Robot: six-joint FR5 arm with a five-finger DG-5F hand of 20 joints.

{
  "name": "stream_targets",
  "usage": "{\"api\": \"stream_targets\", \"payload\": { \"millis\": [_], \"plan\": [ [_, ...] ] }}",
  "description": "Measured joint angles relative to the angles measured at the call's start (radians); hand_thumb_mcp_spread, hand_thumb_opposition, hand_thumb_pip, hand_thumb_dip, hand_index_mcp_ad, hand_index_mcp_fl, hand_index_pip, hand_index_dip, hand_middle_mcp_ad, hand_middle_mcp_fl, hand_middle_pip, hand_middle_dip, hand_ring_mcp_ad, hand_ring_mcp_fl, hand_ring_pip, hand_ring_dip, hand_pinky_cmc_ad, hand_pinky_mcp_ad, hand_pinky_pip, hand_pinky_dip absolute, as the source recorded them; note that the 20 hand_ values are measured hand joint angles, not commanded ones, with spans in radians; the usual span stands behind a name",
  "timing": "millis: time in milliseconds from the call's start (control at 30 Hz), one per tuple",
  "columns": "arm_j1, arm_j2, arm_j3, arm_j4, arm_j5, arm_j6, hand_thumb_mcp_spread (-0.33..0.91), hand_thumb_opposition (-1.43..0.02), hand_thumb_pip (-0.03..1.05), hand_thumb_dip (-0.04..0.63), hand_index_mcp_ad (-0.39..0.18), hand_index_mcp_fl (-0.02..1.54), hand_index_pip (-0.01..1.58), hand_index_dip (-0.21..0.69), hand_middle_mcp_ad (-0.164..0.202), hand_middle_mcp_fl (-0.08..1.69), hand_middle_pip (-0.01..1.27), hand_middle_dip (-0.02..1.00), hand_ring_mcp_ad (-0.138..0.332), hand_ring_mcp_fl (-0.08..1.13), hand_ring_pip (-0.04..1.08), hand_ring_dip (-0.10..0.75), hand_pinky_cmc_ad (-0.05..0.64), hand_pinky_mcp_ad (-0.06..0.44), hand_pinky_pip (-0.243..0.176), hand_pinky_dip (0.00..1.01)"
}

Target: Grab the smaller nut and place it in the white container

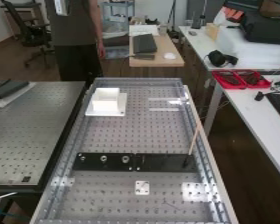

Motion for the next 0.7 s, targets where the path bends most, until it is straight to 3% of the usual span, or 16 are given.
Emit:
{"api": "stream_targets", "payload": {
  "millis": [133, 200, 233, 267, 433, 533, 633, 700],
  "plan": [
    [-0.002, 0.000, 0.001, 0.000, -0.002, 0.001, 0.00, 0.00, 0.02, 0.000, -0.007, 0.02, 0.01, -0.012, 0.065, 0.02, 0.02, 0.03, 0.070, 0.00, 0.02, 0.012, 0.047, 0.047, -0.010, 0.02],
    [-0.002, 0.000, 0.002, -0.002, -0.003, 0.001, 0.13, -0.15, 0.24, 0.044, -0.007, 0.02, 0.02, -0.012, 0.063, 0.01, 0.04, 0.03, 0.066, 0.00, 0.03, 0.014, 0.065, 0.049, -0.010, 0.10],
    [-0.003, 0.000, 0.002, -0.002, -0.004, 0.001, 0.20, -0.23, 0.32, 0.059, -0.012, 0.02, 0.02, -0.012, 0.063, 0.01, 0.06, 0.06, 0.066, 0.00, 0.04, 0.016, 0.079, 0.077, -0.014, 0.18],
    [-0.003, 0.000, 0.002, -0.002, -0.004, 0.000, 0.24, -0.32, 0.34, 0.070, -0.017, 0.02, 0.03, -0.012, 0.066, 0.01, 0.08, 0.09, 0.066, 0.00, 0.06, 0.024, 0.115, 0.115, -0.021, 0.26],
    [-0.004, -0.001, 0.004, -0.005, -0.005, 0.000, 0.28, -0.57, 0.36, 0.065, -0.037, 0.02, 0.06, -0.012, 0.065, 0.01, 0.10, 0.14, 0.089, 0.00, 0.09, 0.040, 0.283, 0.250, -0.059, 0.47],
    [-0.004, -0.002, 0.006, -0.007, -0.007, 0.000, 0.28, -0.64, 0.40, 0.072, -0.037, 0.02, 0.07, -0.012, 0.065, 0.01, 0.12, 0.16, 0.126, 0.00, 0.11, 0.049, 0.328, 0.290, -0.061, 0.54],
    [-0.005, -0.005, 0.007, -0.006, -0.008, 0.001, 0.28, -0.67, 0.40, 0.068, -0.037, 0.02, 0.08, -0.012, 0.068, 0.01, 0.13, 0.19, 0.140, 0.00, 0.13, 0.059, 0.380, 0.314, -0.073, 0.59],
    [-0.005, -0.006, 0.007, -0.005, -0.009, 0.002, 0.28, -0.68, 0.40, 0.072, -0.037, 0.02, 0.08, -0.012, 0.070, 0.00, 0.13, 0.19, 0.138, 0.00, 0.12, 0.059, 0.379, 0.321, -0.079, 0.60]
  ]
}}
